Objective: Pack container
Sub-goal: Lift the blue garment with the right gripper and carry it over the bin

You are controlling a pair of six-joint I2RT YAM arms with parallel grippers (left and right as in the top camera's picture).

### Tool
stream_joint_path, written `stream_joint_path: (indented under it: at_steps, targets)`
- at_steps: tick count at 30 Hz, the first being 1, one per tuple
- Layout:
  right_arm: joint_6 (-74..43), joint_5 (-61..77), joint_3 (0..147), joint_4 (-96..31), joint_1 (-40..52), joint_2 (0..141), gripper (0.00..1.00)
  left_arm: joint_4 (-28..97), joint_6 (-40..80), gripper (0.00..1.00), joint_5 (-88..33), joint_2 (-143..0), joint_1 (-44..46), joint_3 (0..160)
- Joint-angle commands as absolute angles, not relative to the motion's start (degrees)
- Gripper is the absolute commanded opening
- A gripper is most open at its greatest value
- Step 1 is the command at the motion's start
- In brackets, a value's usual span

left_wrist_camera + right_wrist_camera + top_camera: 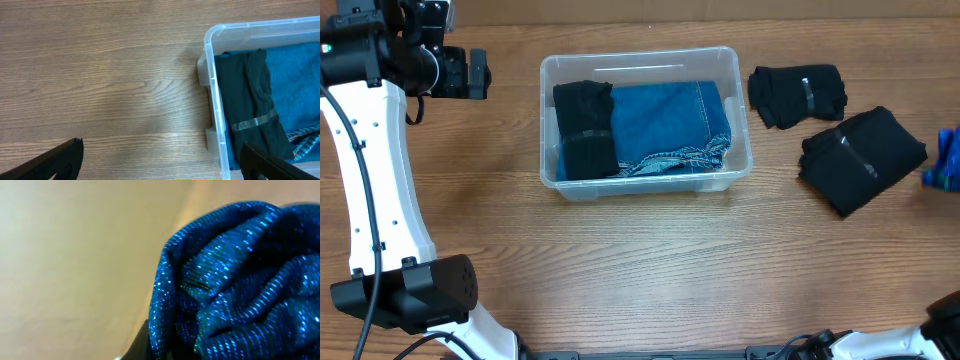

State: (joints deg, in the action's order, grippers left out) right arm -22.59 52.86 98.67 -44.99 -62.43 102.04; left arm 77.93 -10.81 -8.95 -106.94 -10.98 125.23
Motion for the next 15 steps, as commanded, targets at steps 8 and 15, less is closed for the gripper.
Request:
stream_joint_path:
  at_steps: [8,15]
  targets:
    - [-36.8,62.7,106.2,-39.7,-40.3,89.1,0.04,77.7,-10.0,1.00,-9.0,-107.5,-10.9,125.7]
    - [-42.1,52.6,106.2,-36.1,-19.5,88.9,0.04,77.7,-10.0,1.00,-9.0,-107.5,-10.9,125.7]
